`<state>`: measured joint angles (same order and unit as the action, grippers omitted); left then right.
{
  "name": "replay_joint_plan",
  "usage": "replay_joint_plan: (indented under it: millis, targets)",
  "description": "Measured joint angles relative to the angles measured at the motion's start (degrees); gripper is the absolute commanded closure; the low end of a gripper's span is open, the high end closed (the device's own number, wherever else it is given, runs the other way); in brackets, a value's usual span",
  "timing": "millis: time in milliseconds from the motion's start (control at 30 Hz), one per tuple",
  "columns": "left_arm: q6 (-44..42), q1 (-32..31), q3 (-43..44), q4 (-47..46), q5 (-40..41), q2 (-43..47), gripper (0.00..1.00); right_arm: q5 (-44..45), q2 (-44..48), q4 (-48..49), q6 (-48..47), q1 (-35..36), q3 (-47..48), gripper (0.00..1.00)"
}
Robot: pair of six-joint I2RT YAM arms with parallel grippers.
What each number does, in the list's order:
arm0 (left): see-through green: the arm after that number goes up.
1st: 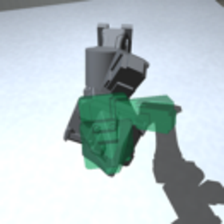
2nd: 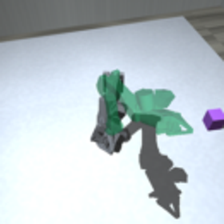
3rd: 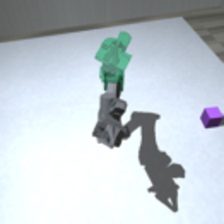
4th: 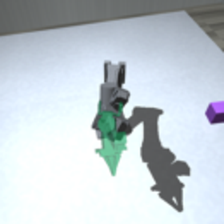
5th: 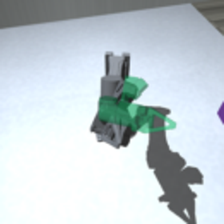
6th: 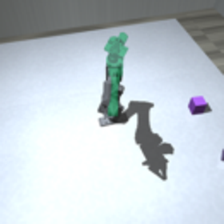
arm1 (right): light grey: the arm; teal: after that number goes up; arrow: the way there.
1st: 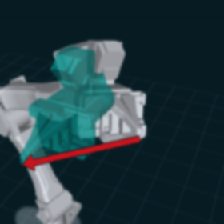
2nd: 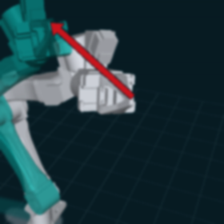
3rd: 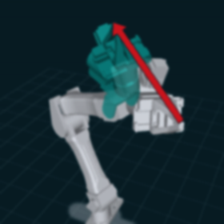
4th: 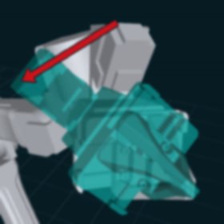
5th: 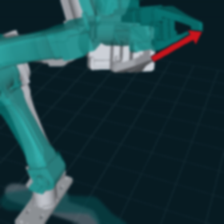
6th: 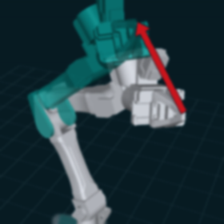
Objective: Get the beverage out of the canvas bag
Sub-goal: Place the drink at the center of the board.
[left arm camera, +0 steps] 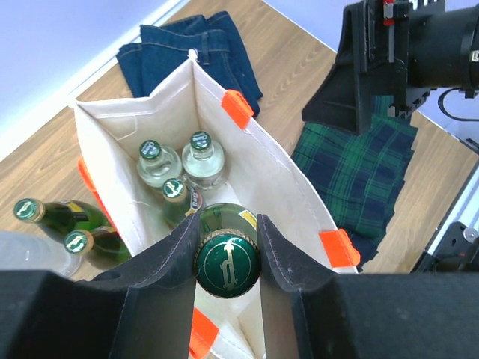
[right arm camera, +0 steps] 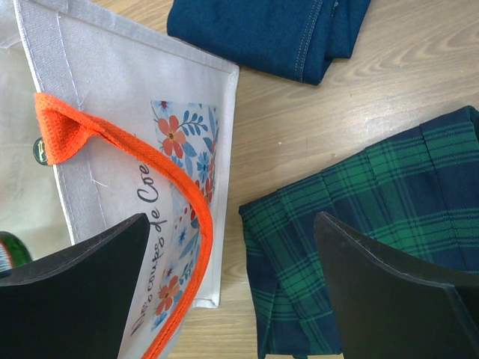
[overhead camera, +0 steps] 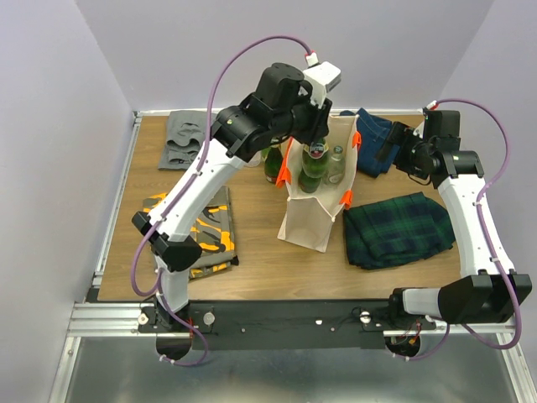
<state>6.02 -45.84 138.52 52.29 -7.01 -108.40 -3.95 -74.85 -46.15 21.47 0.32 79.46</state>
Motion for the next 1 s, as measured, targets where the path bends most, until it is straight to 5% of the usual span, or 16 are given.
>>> replay_joint_plan:
  millis: [1000]
  targets:
    - [-0.48,3.56,-1.95,-1.46,6.6,6.19,1.0,-0.02,0.0,0.02,0.0,0.0,-0.04,0.0]
